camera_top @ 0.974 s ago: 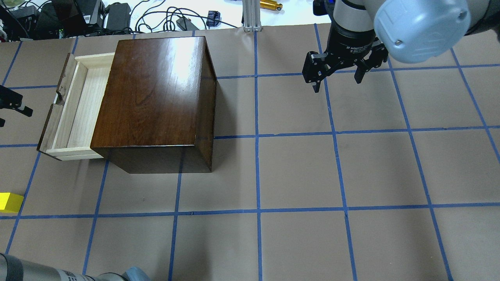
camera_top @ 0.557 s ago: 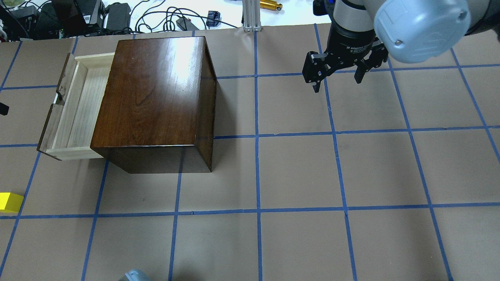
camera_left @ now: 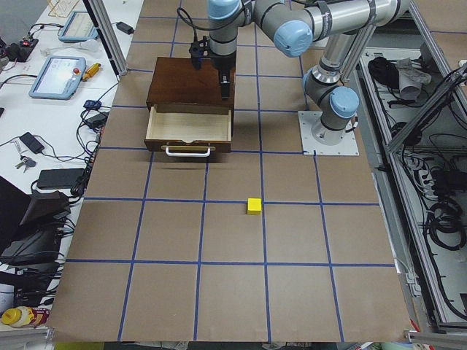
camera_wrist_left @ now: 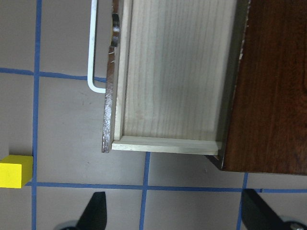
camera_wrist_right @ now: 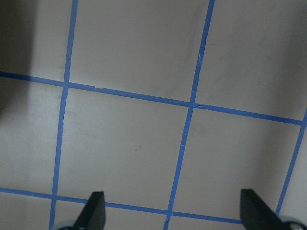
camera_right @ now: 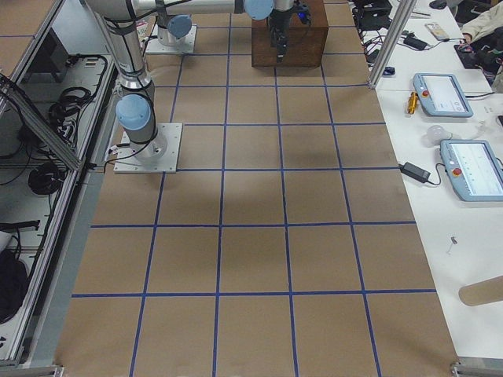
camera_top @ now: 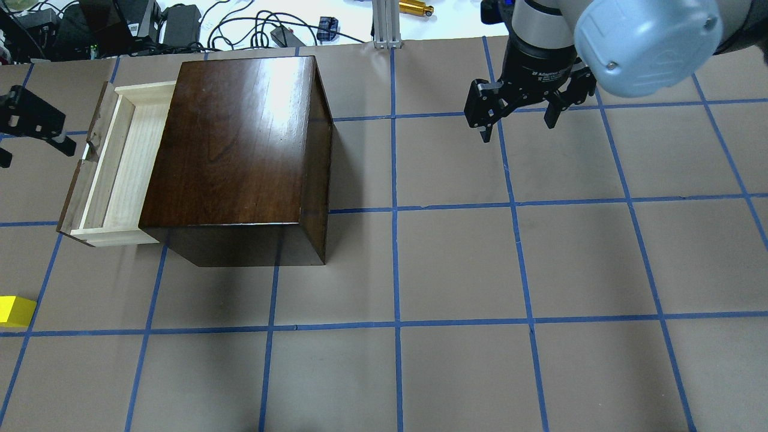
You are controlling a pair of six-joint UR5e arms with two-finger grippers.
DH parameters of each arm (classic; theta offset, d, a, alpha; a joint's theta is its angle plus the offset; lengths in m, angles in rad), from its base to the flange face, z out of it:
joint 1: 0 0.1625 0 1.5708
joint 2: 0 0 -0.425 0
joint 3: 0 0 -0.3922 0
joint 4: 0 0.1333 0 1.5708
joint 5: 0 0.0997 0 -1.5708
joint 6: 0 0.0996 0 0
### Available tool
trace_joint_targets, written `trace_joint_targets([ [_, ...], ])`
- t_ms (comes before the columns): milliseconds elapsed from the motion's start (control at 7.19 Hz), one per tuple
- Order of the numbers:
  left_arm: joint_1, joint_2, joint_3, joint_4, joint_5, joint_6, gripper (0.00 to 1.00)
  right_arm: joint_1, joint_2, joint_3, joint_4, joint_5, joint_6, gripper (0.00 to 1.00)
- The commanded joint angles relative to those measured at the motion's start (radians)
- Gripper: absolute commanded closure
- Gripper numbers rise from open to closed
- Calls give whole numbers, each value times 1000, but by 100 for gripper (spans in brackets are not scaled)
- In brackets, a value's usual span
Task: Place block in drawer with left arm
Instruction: 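Raise the left gripper and move it over the cabinet top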
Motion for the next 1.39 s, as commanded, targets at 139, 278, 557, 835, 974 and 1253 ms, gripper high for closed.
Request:
trace_joint_targets([
  [139,-259,-24,-3,68,13,-193,0,0,0,0,0,0,1,0],
  [278,-314,-30,-5,83,16,-254,0,0,0,0,0,0,1,0],
  [557,-394,-36,-17,85,18,-334,0,0,0,0,0,0,1,0],
  [835,-423,-46,-19,97,71,-341,0,0,0,0,0,0,1,0],
  [974,-423,-52,-19,132,71,-341,0,0,0,0,0,0,1,0],
  [1253,-425,-55,-19,144,73,-342,0,0,0,0,0,0,1,0],
])
